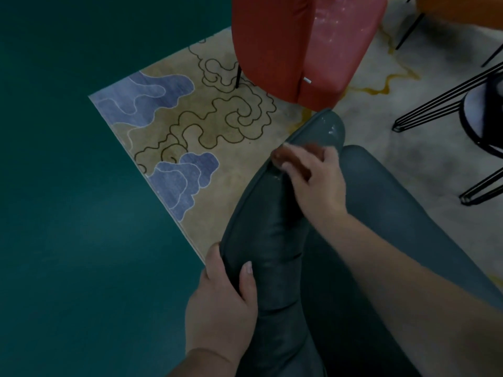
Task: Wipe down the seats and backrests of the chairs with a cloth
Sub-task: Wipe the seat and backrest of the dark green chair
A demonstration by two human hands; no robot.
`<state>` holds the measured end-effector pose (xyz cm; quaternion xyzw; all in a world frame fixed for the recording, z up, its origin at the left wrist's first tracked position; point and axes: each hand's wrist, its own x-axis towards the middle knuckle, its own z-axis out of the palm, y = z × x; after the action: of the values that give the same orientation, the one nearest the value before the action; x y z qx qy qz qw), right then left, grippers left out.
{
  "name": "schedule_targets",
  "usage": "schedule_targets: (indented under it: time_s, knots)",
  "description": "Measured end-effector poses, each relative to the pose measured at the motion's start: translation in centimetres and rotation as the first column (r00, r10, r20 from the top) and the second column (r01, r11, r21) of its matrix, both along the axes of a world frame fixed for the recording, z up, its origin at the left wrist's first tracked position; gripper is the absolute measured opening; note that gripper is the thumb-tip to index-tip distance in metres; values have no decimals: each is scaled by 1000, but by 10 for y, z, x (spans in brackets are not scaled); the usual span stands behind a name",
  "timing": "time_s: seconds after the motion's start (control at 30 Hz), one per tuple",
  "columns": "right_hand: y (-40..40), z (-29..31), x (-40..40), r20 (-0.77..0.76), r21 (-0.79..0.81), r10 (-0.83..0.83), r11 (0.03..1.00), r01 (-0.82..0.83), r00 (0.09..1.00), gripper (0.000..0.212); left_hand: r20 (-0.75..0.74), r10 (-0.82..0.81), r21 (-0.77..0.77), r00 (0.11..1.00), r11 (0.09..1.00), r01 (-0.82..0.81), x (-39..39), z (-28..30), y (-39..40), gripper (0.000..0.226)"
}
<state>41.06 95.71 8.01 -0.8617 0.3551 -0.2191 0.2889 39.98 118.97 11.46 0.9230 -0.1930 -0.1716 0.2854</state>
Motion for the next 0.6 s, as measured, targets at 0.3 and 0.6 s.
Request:
schedule_targets:
  time_s: [0.3, 0.6]
  knots:
    - [27, 4, -17, -24, -95, 200, 975, -201, 980, 36, 5, -12, 17, 1000, 1000, 12, 1, 0, 0, 75]
    - [41, 6, -18, -20, -106, 194, 975, -195, 981, 38, -3, -5, 33, 1000, 999, 5, 1, 3, -1, 65]
